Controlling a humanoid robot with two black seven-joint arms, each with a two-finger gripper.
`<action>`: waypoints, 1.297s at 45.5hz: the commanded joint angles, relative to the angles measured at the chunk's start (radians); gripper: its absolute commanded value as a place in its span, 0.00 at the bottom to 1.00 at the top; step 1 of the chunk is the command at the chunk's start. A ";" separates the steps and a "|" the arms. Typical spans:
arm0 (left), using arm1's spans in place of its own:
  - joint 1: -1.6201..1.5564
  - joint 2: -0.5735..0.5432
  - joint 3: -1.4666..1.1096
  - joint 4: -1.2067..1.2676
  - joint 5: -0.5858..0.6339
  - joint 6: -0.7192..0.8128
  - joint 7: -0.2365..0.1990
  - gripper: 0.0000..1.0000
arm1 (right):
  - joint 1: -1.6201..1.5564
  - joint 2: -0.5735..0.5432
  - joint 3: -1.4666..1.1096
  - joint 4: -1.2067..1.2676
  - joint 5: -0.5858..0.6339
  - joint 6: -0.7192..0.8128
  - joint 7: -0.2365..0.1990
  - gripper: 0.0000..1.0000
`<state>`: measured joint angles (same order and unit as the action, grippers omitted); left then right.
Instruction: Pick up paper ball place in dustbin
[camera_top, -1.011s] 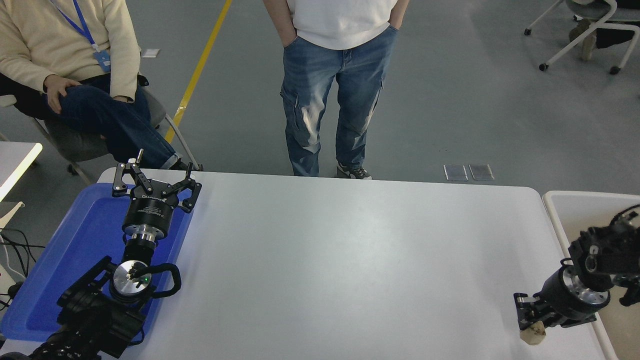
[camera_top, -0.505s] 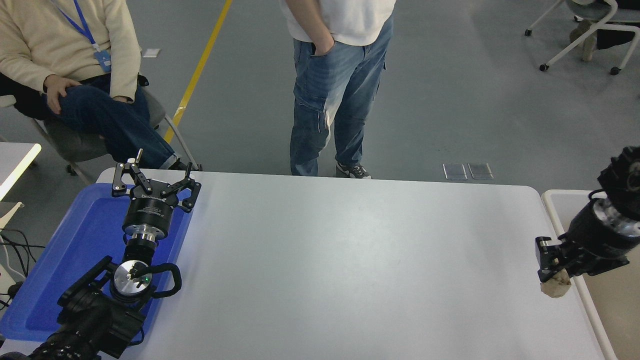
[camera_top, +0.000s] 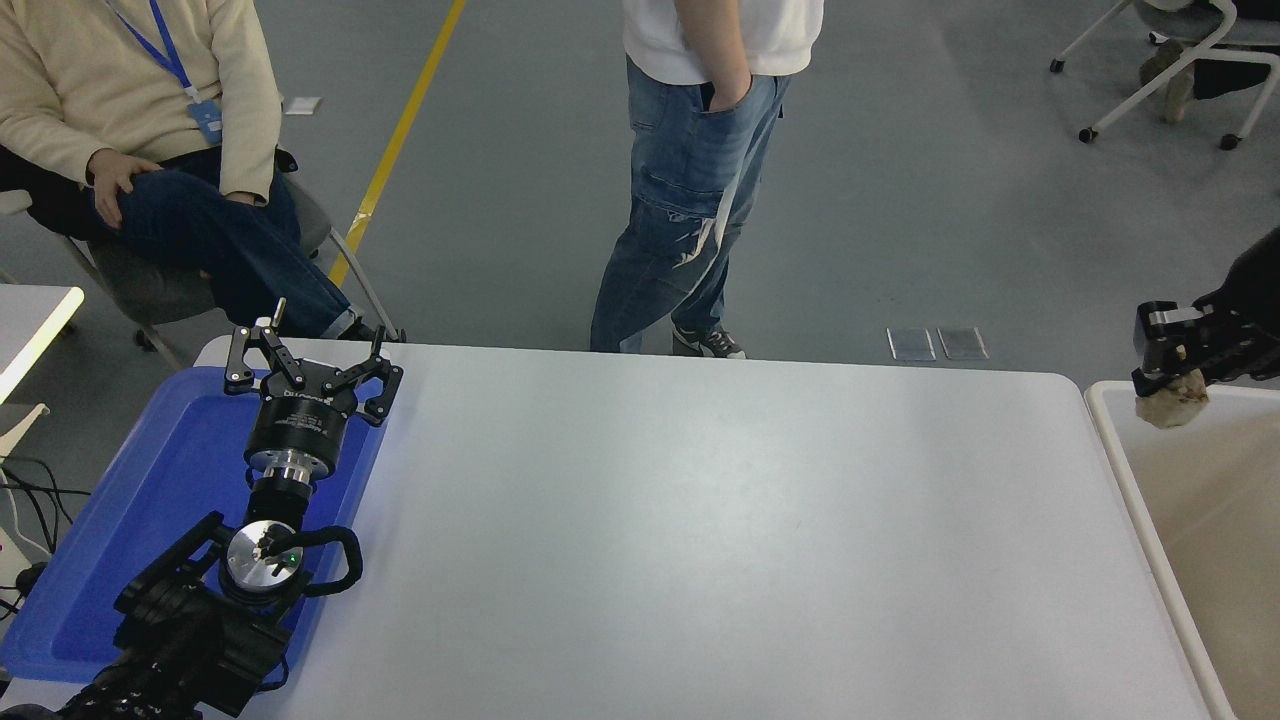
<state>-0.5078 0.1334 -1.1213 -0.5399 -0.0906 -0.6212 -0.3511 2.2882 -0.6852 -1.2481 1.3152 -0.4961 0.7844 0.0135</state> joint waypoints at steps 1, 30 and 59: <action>0.000 0.000 0.000 0.000 0.000 0.000 0.000 1.00 | 0.086 0.007 -0.019 0.007 0.008 0.001 0.000 0.00; 0.002 0.000 -0.002 0.000 0.000 0.001 -0.002 1.00 | 0.088 -0.034 -0.134 -0.033 -0.004 0.001 -0.001 0.00; 0.002 0.000 -0.002 0.001 -0.001 0.001 -0.006 1.00 | 0.054 -0.254 -0.390 -0.166 -0.091 0.001 -0.003 0.00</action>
<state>-0.5062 0.1335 -1.1229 -0.5387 -0.0920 -0.6196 -0.3555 2.3575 -0.8681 -1.5849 1.1824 -0.5518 0.7855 0.0109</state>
